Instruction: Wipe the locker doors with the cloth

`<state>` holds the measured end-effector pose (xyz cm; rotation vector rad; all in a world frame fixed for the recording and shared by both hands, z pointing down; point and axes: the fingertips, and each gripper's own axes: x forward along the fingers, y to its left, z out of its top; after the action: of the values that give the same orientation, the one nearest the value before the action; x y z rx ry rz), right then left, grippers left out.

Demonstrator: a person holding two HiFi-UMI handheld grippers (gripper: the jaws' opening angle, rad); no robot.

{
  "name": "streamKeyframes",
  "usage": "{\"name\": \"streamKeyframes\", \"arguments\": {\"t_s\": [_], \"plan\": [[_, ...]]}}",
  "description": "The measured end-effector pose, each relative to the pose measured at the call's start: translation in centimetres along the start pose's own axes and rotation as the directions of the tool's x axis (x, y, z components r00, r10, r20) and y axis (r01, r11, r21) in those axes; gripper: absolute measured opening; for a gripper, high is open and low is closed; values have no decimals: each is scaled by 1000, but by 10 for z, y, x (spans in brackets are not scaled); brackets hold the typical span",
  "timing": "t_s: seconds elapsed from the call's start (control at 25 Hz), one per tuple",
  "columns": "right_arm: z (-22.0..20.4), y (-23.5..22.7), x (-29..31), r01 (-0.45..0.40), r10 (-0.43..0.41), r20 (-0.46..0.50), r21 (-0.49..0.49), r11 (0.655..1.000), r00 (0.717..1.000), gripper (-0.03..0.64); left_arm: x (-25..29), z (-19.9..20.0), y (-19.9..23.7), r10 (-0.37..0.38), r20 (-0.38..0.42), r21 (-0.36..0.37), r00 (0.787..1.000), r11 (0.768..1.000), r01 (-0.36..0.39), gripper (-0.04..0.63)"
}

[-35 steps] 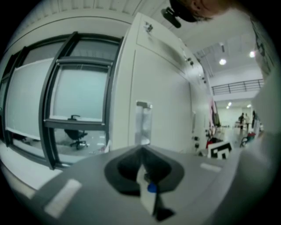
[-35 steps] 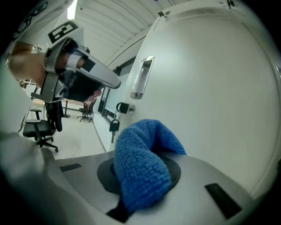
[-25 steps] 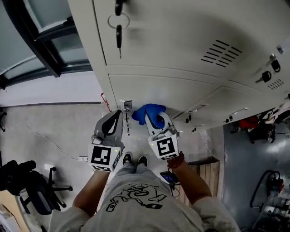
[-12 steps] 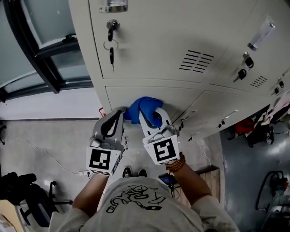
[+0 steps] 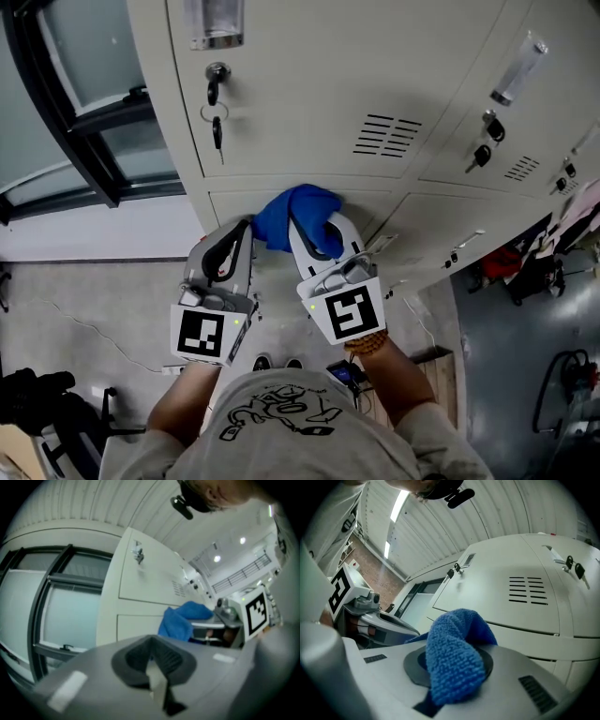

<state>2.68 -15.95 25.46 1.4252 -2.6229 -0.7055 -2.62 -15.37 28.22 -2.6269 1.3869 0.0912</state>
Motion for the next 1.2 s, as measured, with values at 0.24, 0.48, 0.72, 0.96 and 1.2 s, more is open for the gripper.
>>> {"name": "streamKeyframes", "arguments": {"t_s": [0.24,0.48,0.72,0.96,1.2], "plan": [[-6,-26,-18,66,-66,26,15,998,997,23,12,0,-15,-44,18,-19,999,999,45,2],[-32,-24,-29,79,-81,34,44,996,996,23,18,-19,-26,-75,-15,-40,997,996,74,2],[-81,-2,-37,52,-51,-22,51,997,998,23,18,-45,-28,-76,-53,-63,996,995,73,2],[-135,23,-44,21,-14,-99,71,997,995,23,17,-84,-30,-69,-110,-104,992,993,58,2],[-168,45,-43,-20,33,-118,106,994,992,23,16,-118,-35,-84,-154,-125,985,990,65,2]]}}
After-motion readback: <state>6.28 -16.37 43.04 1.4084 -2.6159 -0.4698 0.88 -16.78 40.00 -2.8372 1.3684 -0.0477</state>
